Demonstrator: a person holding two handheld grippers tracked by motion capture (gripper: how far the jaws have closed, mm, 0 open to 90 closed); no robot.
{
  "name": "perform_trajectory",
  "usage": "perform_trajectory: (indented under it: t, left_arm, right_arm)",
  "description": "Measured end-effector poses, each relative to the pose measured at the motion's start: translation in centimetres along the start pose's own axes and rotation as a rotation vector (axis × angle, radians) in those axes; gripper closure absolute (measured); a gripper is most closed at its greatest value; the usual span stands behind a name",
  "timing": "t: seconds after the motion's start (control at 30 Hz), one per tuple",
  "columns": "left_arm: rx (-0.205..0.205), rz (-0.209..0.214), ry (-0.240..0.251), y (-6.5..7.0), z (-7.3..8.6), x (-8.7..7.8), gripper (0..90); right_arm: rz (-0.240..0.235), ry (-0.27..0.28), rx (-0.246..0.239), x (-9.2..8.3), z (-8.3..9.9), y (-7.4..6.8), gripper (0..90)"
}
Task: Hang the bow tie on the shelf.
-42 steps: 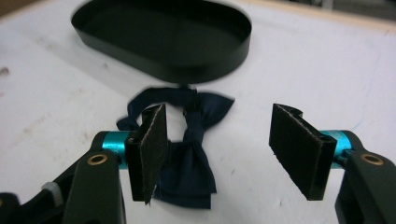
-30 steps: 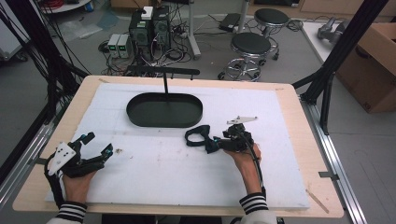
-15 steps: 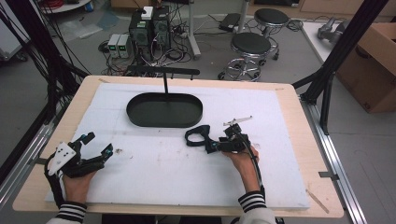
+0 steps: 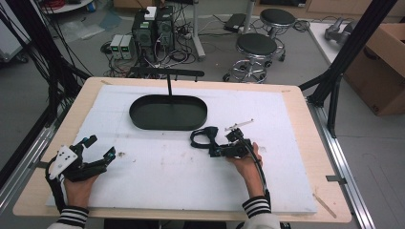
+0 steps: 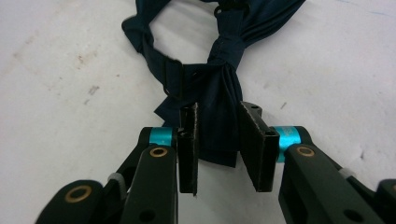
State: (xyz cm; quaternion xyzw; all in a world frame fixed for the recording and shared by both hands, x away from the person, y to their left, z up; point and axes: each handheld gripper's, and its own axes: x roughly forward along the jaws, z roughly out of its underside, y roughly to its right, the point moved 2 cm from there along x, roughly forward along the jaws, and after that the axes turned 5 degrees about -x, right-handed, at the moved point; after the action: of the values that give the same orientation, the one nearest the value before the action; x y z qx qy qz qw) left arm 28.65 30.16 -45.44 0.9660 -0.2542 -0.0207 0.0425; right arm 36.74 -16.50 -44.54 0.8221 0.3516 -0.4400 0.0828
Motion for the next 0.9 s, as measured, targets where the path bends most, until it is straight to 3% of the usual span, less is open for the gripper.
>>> perform_trajectory:
  t: [0.1,0.13,0.23,0.43,0.7,0.9]
  left_arm:
    - [0.000,0.001,-0.001,0.00,0.00,0.00,15.8]
    - [0.000,0.000,0.000,0.01,0.00,0.00,15.8]
    - [0.000,0.000,0.000,0.01,0.00,0.00,15.8]
    - [0.001,0.001,-0.001,0.00,0.00,0.00,15.8]
    - [-0.001,0.001,0.000,0.01,0.00,0.01,15.8]
    - [0.001,0.002,-0.001,0.00,0.00,0.00,15.8]
  right_arm:
    - [0.001,-0.001,-0.013,-0.02,-0.04,-0.07,73.6]
    - [-0.003,0.002,-0.014,-0.06,-0.09,-0.19,78.5]
    - [-0.006,0.000,-0.014,-0.07,-0.12,-0.20,79.9]
    - [-0.044,0.012,0.028,-0.18,-0.04,0.28,84.1]
    - [-0.043,0.014,0.037,-0.12,-0.03,0.33,68.2]
    - [-0.059,0.030,0.041,-0.09,-0.14,0.27,61.6]
